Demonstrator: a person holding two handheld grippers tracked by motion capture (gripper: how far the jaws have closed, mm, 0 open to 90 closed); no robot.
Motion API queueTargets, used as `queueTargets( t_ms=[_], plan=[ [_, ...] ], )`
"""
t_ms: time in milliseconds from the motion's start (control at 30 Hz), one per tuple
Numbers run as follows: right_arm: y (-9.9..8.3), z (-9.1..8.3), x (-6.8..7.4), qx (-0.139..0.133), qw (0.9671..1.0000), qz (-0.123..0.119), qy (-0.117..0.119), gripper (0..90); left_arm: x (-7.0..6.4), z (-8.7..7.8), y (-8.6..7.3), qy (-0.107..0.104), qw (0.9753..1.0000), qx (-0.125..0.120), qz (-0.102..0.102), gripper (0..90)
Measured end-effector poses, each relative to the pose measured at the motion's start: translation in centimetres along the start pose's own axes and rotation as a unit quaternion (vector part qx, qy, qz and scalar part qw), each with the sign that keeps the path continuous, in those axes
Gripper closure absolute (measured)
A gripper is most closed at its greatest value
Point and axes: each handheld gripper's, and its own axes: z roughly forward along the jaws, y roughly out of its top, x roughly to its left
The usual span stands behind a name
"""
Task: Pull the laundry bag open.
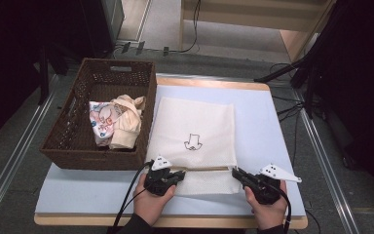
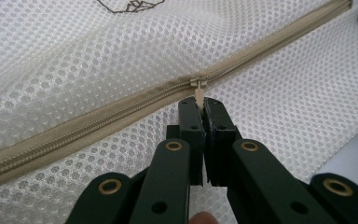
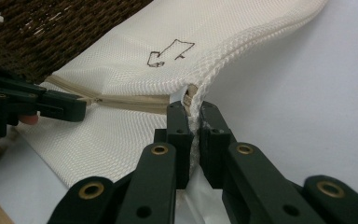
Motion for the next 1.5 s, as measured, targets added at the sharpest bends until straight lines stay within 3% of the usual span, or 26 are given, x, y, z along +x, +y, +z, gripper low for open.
queueTargets(
  t_ms=[200, 233, 300, 333, 400, 533, 567, 667, 733, 1033, 1300, 1500],
  plan=[
    [0.0, 0.1, 0.3, 0.006, 1.0000, 0.003, -0.001, 85.4, 0.1, 0.0, -0.1, 0.007, 0.9999, 0.003, -0.008, 87.5],
    [0.0, 0.1, 0.3, 0.007, 1.0000, 0.003, 0.000, 85.7, 0.0, 0.0, -0.1, 0.036, 0.9993, 0.004, -0.005, 87.5],
    [0.0, -0.3, -0.1, -0.001, 0.9998, 0.008, -0.018, 85.8, 1.1, -0.4, -0.2, 0.031, 0.9988, -0.005, -0.037, 87.5],
    [0.1, -0.6, -0.5, -0.008, 0.9997, 0.017, -0.015, 85.8, 1.2, -0.6, -0.3, 0.030, 0.9990, -0.006, -0.032, 87.6],
    [0.0, -0.8, -0.5, -0.006, 0.9998, 0.009, -0.018, 85.8, 0.7, -0.7, -0.5, 0.042, 0.9990, -0.004, -0.012, 87.5],
    [0.0, -0.7, -0.6, -0.006, 0.9996, 0.017, -0.021, 85.8, 1.0, -1.0, -0.5, 0.033, 0.9993, -0.009, -0.014, 87.5],
    [0.1, -0.7, -0.6, -0.008, 0.9997, 0.014, -0.020, 85.8, 0.9, -1.1, -0.6, 0.047, 0.9988, -0.010, -0.006, 87.5],
    [0.1, -0.8, -0.8, -0.009, 0.9995, 0.011, -0.027, 85.7, 1.4, -1.6, -0.8, 0.056, 0.9983, -0.016, -0.007, 87.5],
    [0.1, -0.8, -1.2, -0.009, 0.9994, 0.016, -0.030, 85.7, 1.4, -2.0, -1.0, 0.068, 0.9976, -0.017, 0.002, 87.5],
    [0.1, -0.6, -1.5, -0.007, 0.9994, 0.017, -0.029, 85.8, 2.3, -3.6, -1.7, 0.074, 0.9966, -0.032, -0.014, 87.5],
    [-0.1, 0.0, -1.5, 0.001, 0.9994, 0.020, -0.028, 85.7, 3.0, -5.4, -2.5, 0.092, 0.9948, -0.043, -0.015, 87.4],
    [-0.2, 1.1, -1.1, 0.010, 0.9995, 0.013, -0.025, 85.8, 3.8, -6.4, -2.9, 0.096, 0.9940, -0.047, -0.025, 87.4]
  ],
)
